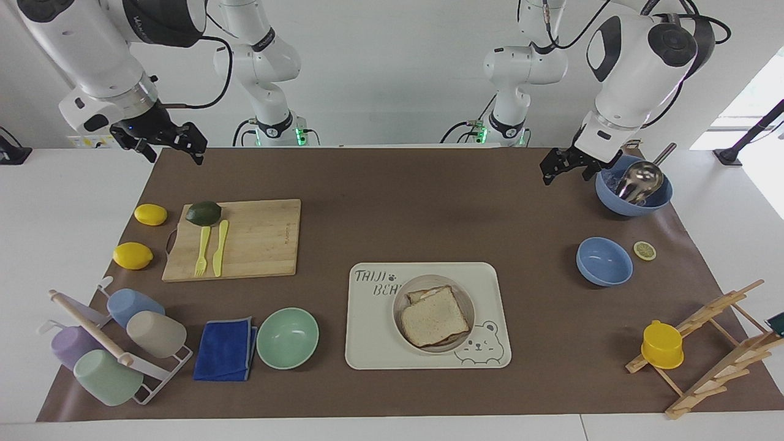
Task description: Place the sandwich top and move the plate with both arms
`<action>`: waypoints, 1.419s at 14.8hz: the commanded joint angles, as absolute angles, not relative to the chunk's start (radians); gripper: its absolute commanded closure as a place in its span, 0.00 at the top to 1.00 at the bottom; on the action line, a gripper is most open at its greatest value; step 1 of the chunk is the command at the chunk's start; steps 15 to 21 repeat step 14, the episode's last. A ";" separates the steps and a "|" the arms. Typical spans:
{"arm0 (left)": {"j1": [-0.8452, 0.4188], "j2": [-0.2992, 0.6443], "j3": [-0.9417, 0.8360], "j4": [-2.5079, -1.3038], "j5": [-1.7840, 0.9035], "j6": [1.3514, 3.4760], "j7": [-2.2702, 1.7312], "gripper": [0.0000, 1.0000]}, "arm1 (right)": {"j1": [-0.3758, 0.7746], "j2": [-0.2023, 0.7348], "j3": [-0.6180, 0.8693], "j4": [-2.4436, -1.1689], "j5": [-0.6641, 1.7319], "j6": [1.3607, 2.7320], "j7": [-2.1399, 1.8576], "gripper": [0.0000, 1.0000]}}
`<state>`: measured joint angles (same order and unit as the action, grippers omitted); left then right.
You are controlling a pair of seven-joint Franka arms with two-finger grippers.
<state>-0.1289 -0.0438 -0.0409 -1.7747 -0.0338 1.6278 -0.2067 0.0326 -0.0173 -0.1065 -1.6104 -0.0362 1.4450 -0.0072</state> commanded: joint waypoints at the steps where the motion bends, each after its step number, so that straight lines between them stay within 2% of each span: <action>1: -0.129 -0.018 -0.043 -1.735 -0.020 1.592 -0.196 1.00 | 0.025 -0.028 -0.103 -1.617 -0.037 1.433 -0.029 1.00; 4: -0.132 -0.015 -0.043 -1.708 -0.023 1.563 -0.196 1.00 | 0.025 -0.028 -0.103 -1.617 -0.037 1.433 -0.029 1.00; 7: -0.130 0.017 -0.046 -1.579 -0.031 1.467 -0.195 1.00 | 0.025 -0.028 -0.103 -1.617 -0.037 1.433 -0.029 1.00; 21: -0.132 0.012 -0.046 -1.586 -0.031 1.471 -0.192 1.00 | 0.025 -0.028 -0.103 -1.617 -0.037 1.433 -0.029 1.00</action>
